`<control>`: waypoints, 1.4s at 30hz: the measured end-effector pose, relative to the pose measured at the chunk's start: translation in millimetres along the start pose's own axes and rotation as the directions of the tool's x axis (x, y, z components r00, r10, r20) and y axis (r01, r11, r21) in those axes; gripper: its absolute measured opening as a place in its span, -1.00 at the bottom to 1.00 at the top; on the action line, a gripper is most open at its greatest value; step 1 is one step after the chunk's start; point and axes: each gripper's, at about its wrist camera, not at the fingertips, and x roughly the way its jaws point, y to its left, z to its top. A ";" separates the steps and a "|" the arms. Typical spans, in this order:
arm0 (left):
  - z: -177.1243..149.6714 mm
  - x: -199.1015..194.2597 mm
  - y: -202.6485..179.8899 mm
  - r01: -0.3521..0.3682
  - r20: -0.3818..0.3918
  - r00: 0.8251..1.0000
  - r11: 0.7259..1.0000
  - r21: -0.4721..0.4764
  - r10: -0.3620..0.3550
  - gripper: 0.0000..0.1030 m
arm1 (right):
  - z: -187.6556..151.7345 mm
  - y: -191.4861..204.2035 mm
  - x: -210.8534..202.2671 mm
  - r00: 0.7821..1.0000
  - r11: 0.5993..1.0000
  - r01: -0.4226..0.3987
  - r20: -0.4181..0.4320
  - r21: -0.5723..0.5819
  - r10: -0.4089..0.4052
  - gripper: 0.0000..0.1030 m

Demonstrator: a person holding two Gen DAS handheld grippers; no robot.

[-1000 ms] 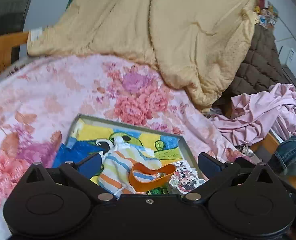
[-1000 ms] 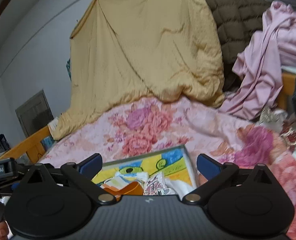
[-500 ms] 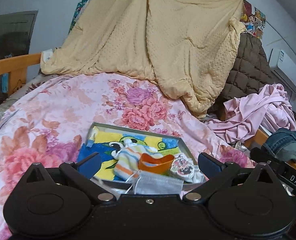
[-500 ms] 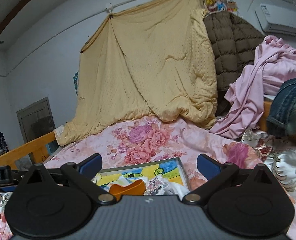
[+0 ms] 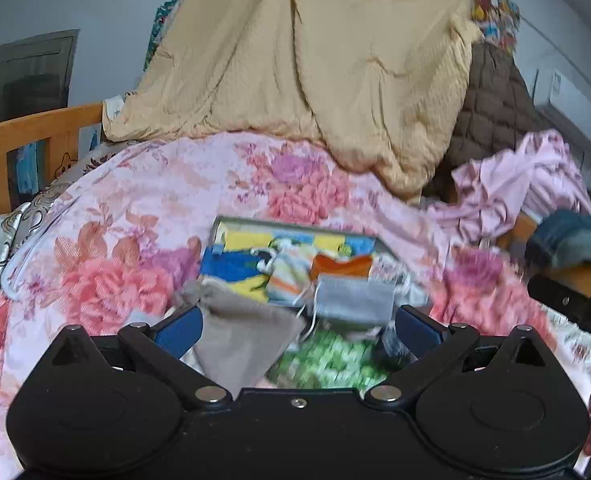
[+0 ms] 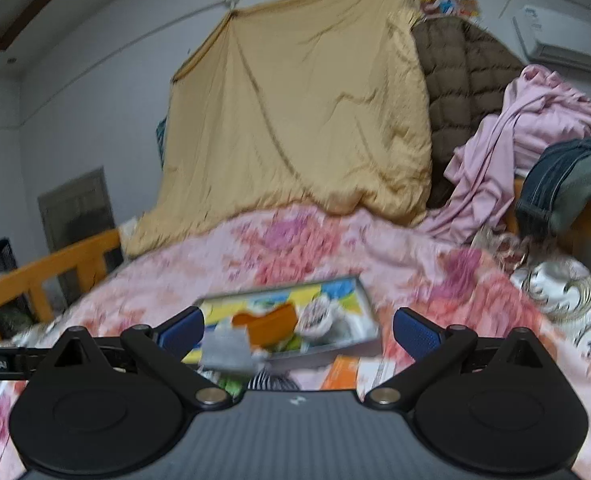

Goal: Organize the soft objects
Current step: 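Lift both tools out of the tray back toward the pile, then move the left tool to the beige pouch while the right tool approaches the black striped sock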

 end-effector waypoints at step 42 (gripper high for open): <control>-64.2 46.4 38.4 -0.065 -0.199 0.978 0.998 -0.012 0.061 0.98 | -52.0 29.9 46.7 0.932 0.989 -0.056 -0.363 -0.137 0.003 0.99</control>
